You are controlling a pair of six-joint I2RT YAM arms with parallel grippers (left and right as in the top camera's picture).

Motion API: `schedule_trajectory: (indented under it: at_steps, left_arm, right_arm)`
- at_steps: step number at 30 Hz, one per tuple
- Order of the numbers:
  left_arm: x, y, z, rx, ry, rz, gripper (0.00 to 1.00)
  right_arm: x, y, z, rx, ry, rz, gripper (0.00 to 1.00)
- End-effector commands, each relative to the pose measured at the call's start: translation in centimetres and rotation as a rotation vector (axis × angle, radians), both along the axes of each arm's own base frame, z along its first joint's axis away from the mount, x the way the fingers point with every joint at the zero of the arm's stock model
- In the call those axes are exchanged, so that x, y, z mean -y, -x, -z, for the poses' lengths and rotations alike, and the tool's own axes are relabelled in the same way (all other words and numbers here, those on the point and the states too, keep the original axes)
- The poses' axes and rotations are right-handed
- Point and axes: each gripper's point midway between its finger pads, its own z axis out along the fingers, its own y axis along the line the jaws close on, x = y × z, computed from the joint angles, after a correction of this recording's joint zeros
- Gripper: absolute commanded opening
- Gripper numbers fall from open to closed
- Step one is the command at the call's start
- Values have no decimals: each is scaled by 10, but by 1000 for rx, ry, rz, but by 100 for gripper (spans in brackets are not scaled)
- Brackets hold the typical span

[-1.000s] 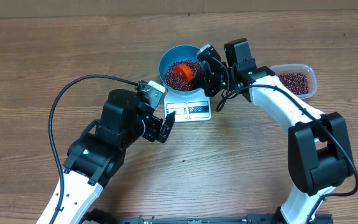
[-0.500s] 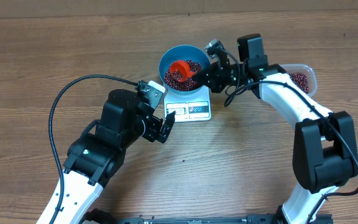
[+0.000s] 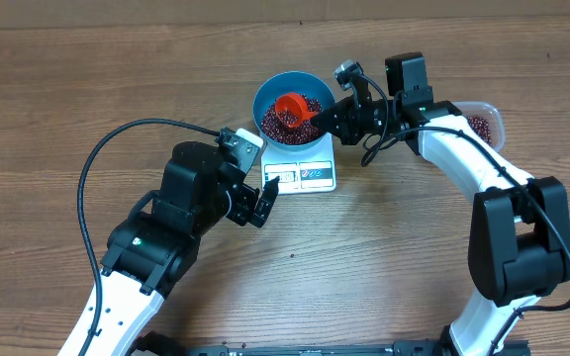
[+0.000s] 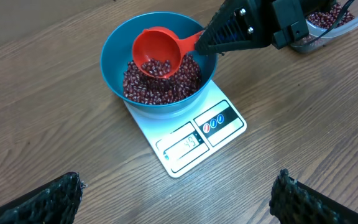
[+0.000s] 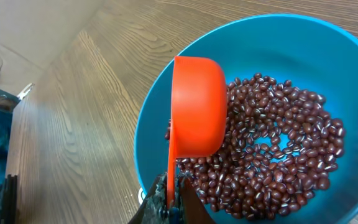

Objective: Scoop item into bowl and weigh 150g on scale

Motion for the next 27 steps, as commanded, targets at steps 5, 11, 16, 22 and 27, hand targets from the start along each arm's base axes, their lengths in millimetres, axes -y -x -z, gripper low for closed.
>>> schedule_trajectory:
  at_steps: [5,11,16,22,27]
  left_arm:
    - [2,-3,-7,8,17,-3,100]
    - [2,-3,-7,8,17,-3,100]
    - [2,-3,-7,8,17,-3,99]
    - [2,-3,-7,8,17,-3,100]
    - [2,-3,-7,8,17,-3,100]
  right_arm:
    - [3,-3,-27,68,-5,17,4]
    - [7,-6,-28,82,17,40,4]
    - [8,-8,-28,87,26,48,4]
    - [14,-14,-25,108,69,84,4]
    - [14,-14,-28,110,69,83,4]
